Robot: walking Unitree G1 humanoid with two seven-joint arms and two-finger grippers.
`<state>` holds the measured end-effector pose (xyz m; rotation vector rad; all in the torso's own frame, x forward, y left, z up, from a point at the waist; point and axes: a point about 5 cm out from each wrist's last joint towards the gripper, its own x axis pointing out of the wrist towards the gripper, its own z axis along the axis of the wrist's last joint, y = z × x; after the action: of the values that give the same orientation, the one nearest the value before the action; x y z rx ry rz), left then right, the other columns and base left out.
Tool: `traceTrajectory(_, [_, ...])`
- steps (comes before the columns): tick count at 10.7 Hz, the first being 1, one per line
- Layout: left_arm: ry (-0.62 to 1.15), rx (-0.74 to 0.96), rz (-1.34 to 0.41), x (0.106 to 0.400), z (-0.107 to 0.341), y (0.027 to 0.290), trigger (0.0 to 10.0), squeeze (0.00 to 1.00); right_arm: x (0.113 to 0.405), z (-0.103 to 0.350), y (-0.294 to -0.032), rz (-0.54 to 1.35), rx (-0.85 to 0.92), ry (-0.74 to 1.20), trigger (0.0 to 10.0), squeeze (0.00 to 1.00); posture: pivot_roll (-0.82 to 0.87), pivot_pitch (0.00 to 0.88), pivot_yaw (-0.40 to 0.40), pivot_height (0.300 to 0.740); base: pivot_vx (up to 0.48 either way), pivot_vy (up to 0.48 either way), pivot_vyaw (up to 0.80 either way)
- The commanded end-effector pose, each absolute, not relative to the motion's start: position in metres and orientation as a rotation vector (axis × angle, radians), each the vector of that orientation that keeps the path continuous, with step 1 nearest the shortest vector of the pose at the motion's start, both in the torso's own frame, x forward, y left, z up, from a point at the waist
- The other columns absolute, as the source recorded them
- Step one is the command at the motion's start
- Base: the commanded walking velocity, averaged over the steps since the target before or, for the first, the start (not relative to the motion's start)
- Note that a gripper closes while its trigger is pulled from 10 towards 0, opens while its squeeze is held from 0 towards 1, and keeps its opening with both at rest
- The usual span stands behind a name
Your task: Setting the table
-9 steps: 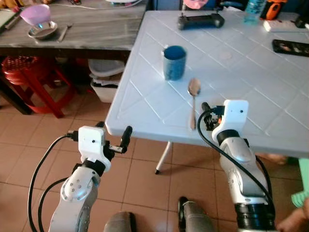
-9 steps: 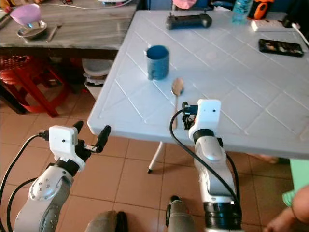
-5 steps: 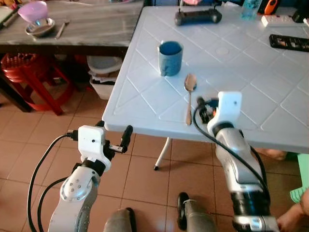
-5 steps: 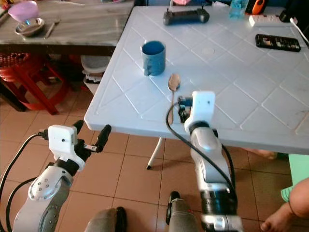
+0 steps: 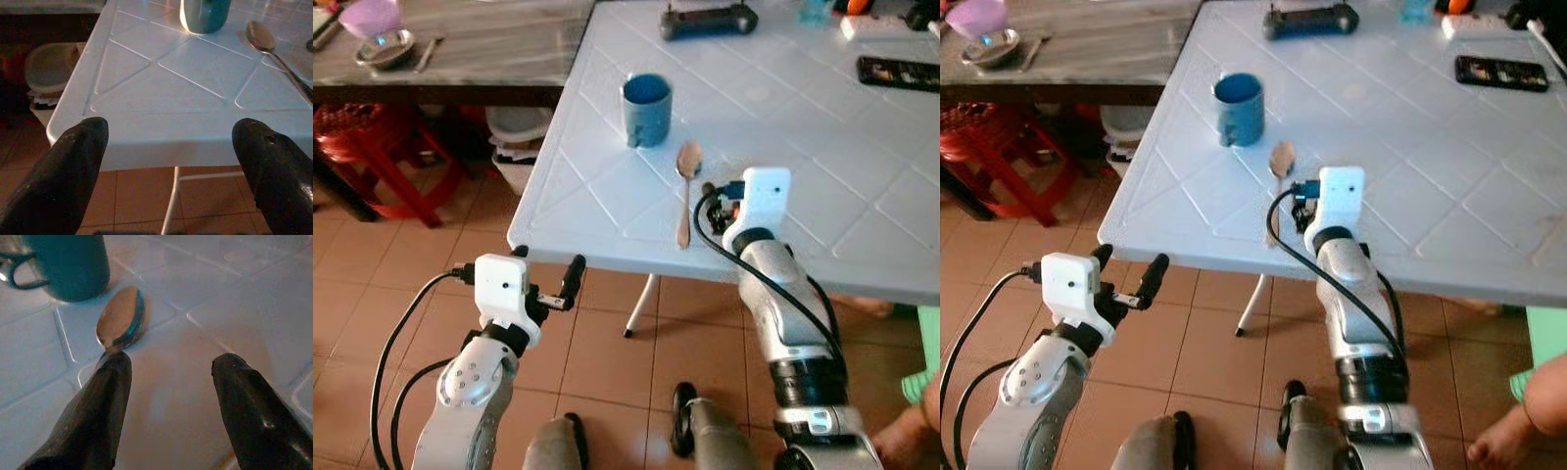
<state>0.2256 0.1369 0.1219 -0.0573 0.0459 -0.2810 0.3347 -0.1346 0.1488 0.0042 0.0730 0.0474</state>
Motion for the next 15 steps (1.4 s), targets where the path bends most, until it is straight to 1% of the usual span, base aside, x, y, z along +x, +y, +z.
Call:
traceTrajectory(1, [0.045,-0.049,-0.282,0.223,0.124,0.138,10.0,0.00,0.339,0.155,-0.127,0.069,0.018,0.055,10.0,0.00,0.06,0.199,0.085,0.740,0.000,0.000,0.00])
traceTrajectory(4, [0.051,-0.050,-0.286,0.222,0.124,0.137,10.0,0.00,0.353,0.168,-0.109,0.112,0.041,0.018,10.0,0.00,0.06,0.206,0.084,0.740,0.000,0.000,0.00])
traceTrajectory(7, [0.056,-0.050,-0.287,0.221,0.124,0.137,10.0,0.00,0.361,0.171,-0.097,0.134,0.051,0.030,10.0,0.00,0.06,0.211,0.085,0.740,0.000,0.000,0.00])
traceTrajectory(10, [0.058,-0.051,-0.288,0.221,0.124,0.136,10.0,0.00,0.355,0.165,-0.082,0.152,0.063,0.061,10.0,0.00,0.06,0.215,0.084,0.740,0.000,0.000,0.00])
traceTrajectory(13, [0.055,-0.055,-0.284,0.222,0.124,0.135,10.0,0.00,0.348,0.162,-0.090,0.080,0.041,0.075,10.0,0.00,0.06,0.215,0.074,0.740,0.000,0.000,0.00])
traceTrajectory(15, [0.057,-0.059,-0.285,0.222,0.124,0.134,10.0,0.00,0.344,0.160,-0.084,0.105,0.053,0.098,10.0,0.00,0.06,0.213,0.073,0.740,0.000,0.000,0.00])
